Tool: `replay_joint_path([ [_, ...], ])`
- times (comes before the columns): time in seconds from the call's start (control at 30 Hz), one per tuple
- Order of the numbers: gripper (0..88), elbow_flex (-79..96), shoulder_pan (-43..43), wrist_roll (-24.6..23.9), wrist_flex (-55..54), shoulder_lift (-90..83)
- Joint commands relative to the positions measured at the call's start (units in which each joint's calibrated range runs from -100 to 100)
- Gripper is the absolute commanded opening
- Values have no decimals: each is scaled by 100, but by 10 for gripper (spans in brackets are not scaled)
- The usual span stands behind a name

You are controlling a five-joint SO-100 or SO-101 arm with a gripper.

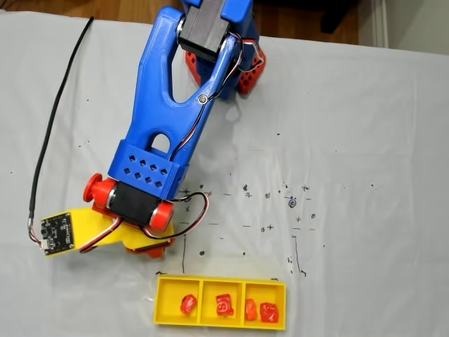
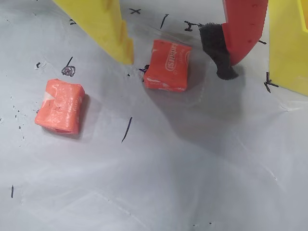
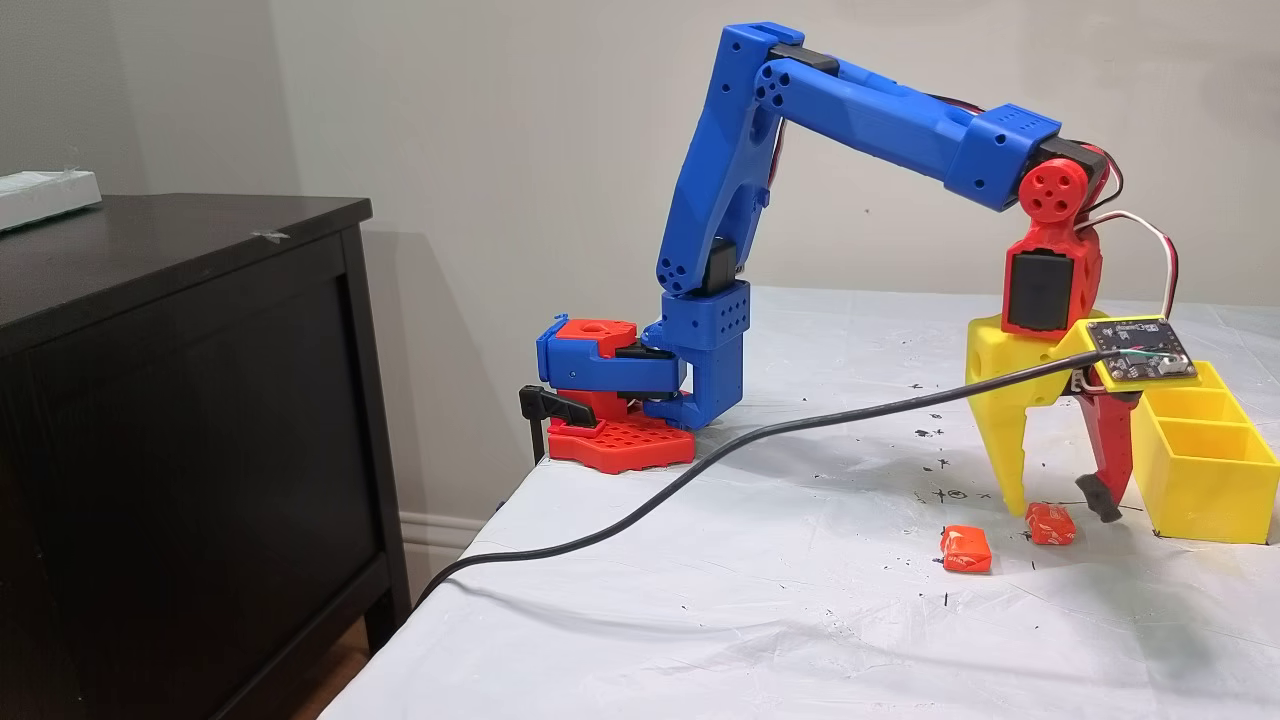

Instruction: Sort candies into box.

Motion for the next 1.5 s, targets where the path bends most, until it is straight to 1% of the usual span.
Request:
replay_joint_path([
  [0.0, 214, -320, 67, 39, 61, -48],
  [0.6, 223, -721, 58, -34, 110, 614],
  [0.67, 164, -721, 67, -54, 102, 614],
  [0.7, 95, -730, 67, -68, 102, 614],
  [0.73, 69, -730, 76, -78, 102, 614],
  [0.9, 34, -712, 103, -147, 77, 495],
  [0.97, 1, -693, 112, -127, 102, 385],
  [1.23, 1, -593, 139, -142, 200, -353],
  [1.47, 1, -457, -214, -337, 265, -1472],
])
